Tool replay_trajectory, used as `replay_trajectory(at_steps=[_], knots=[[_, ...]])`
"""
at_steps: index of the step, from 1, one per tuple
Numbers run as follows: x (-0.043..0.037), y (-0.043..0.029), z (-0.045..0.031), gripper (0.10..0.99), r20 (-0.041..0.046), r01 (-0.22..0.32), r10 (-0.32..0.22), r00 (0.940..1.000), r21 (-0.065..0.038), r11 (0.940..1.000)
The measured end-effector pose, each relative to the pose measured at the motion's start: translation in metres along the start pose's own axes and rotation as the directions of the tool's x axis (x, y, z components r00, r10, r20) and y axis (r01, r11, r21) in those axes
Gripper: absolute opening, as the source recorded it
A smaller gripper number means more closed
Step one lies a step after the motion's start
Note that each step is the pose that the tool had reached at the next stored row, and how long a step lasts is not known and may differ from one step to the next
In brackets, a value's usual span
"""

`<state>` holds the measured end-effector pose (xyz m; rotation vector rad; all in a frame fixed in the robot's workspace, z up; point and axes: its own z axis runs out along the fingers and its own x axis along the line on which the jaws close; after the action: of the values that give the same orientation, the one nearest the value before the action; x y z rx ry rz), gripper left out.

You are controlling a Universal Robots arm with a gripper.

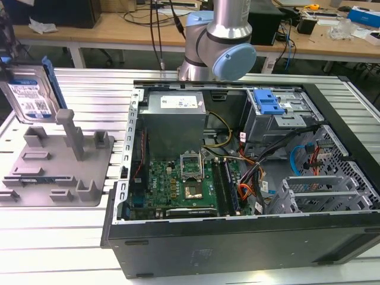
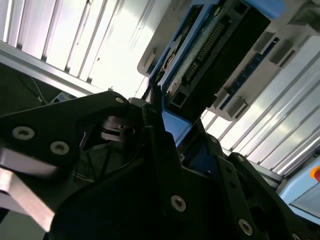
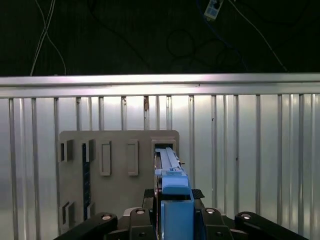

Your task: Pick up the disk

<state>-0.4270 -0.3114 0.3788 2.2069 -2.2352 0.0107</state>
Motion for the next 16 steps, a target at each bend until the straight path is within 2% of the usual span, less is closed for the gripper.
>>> replay_trajectory(at_steps=[7,12,14,16], knots=[[0.0002,0.0,-0.0402,0.369,-0.0001,0.002,-0.002,1.0,0.0,1.0],[0.0003,-0.0002,-0.0653,0.369,-0.0001,0.004,-0.004,1.0,0.0,1.0],[0.0004,-0.0002,-0.0811,0.369,0.0,0.006,-0.006,1.0,0.0,1.0],[0.0005,-0.0003,-0.092,0.369,0.0,0.007,-0.007,1.0,0.0,1.0]])
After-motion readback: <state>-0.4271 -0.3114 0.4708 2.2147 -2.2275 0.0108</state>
